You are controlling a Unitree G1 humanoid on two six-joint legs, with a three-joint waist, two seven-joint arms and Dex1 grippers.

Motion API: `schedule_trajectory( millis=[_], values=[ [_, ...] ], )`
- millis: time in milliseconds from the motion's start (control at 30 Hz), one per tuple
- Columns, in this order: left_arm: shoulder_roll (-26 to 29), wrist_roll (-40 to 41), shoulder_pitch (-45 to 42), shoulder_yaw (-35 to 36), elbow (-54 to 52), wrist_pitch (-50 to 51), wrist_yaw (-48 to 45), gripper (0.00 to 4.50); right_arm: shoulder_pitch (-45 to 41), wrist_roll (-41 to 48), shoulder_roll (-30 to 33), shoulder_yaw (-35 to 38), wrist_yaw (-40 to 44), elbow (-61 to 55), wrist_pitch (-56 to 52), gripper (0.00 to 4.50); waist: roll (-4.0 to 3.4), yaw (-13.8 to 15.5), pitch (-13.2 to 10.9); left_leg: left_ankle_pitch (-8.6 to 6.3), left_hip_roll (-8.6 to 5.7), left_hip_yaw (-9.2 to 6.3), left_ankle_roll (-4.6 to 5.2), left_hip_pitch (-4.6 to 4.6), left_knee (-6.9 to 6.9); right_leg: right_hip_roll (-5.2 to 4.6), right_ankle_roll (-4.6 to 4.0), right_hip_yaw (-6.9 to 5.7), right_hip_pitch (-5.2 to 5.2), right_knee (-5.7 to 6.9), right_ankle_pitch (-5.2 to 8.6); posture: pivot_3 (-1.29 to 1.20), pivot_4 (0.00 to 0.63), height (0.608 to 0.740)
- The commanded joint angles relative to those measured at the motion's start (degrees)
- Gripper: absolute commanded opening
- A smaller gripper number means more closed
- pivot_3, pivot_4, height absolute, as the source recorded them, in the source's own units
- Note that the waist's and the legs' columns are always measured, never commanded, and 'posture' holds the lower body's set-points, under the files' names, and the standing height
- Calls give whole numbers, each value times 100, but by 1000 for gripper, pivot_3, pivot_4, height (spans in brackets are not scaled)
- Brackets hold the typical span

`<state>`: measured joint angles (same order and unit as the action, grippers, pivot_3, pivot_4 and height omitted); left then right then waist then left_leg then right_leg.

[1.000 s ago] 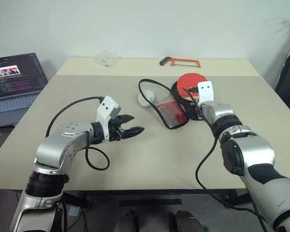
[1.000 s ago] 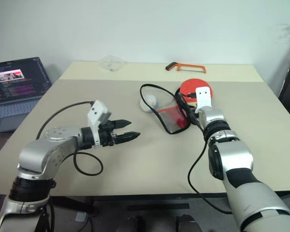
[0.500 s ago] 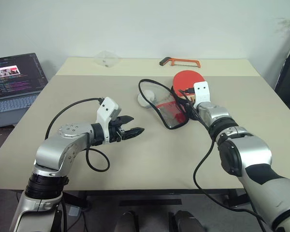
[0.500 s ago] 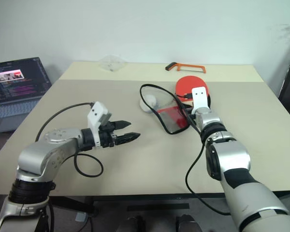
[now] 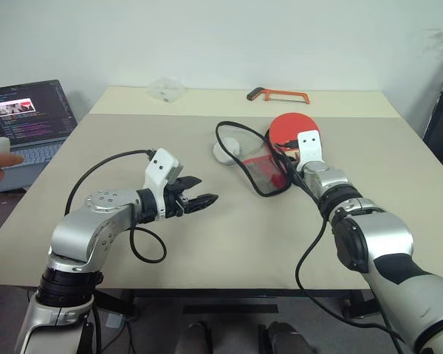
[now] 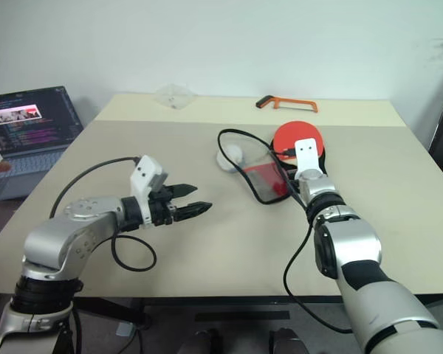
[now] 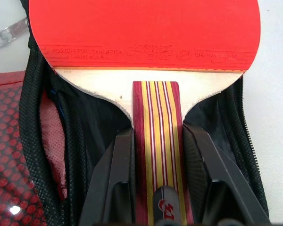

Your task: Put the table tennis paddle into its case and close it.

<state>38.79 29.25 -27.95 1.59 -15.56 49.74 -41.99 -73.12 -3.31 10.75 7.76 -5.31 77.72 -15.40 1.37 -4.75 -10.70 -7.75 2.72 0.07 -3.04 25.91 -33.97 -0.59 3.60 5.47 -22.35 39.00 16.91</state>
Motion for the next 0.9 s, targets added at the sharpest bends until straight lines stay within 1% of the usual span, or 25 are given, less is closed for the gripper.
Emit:
schedule_trajectory(
  millis=[33, 100, 133, 233, 267, 367, 467, 700, 767, 800, 900],
  values=[
    [23, 72, -96, 90, -230, -44, -6, 3640, -28, -51, 140, 39, -99, -65, 85, 1025, 0, 0, 0, 0, 0, 0, 0, 0, 0, 0, 0, -1, 0, 0, 0, 0, 150, 740],
    [17, 69, -107, 78, -225, -47, -7, 3640, -18, -24, 145, 73, -109, -60, 57, 1747, 0, 0, 0, 0, 0, 0, 0, 0, 0, 0, 0, -1, 0, 0, 0, 0, 150, 740],
    [16, 71, -112, 74, -224, -47, -10, 3640, -12, -18, 146, 81, -113, -59, 53, 2014, 0, 0, 0, 0, 0, 0, 0, 0, 0, 0, 0, 0, 0, 0, 0, 0, 150, 740],
    [13, 69, -125, 68, -219, -49, -13, 3640, -8, -26, 145, 74, -102, -59, 61, 3015, 0, -6, 0, 0, 0, 0, 0, -1, 0, 0, 0, 0, 0, 1, 0, 0, 150, 740],
    [11, 66, -133, 65, -215, -50, -11, 3640, -9, -29, 144, 71, -96, -59, 65, 3458, 0, -8, 0, 0, 0, 0, 0, -2, 0, 0, 0, 1, 0, 1, 0, 0, 150, 740],
    [1, 67, -145, 60, -215, -45, -2, 3640, -34, -27, 154, 70, -97, -67, 90, 4441, 0, -11, 0, 0, 0, 0, 0, -3, 0, 1, 0, 1, 0, 2, 0, 0, 150, 740],
    [-13, 67, -141, 46, -222, -43, 4, 3640, -105, -7, 179, 81, -76, -95, 110, 4441, 0, -11, 0, 0, 0, 1, 0, -3, 0, 1, 0, 1, 0, 2, 0, 0, 150, 740],
    [-157, -27, -227, -1, 16, -134, 78, 3640, -406, 109, 411, 71, 474, -374, -67, 4441, 0, -10, 0, 0, 0, 1, 0, -3, 0, 0, 0, 1, 0, 2, 0, 0, 150, 740],
    [-269, -114, -327, -57, 177, -198, 139, 3640, -455, 132, 536, 12, 869, -600, -197, 4441, 0, -8, 0, 0, 0, 1, 0, -2, 0, 1, 0, 1, 0, 2, 0, 0, 150, 740],
    [-357, -137, -408, -75, 283, -224, 174, 3640, -417, 188, 623, -15, 1242, -858, -241, 4441, 0, -4, 0, 0, 0, 1, 0, -3, 0, 1, 0, 1, 1, 2, 0, 0, 150, 740],
    [-554, -274, -661, -223, 646, -344, 201, 3640, 46, 447, 1039, -112, 2522, -2166, -851, 4441, 0, 17, 0, 0, 0, 1, 0, -1, -2, 1, 1, 0, 1, 0, 0, 0, 150, 740]
  ],
)
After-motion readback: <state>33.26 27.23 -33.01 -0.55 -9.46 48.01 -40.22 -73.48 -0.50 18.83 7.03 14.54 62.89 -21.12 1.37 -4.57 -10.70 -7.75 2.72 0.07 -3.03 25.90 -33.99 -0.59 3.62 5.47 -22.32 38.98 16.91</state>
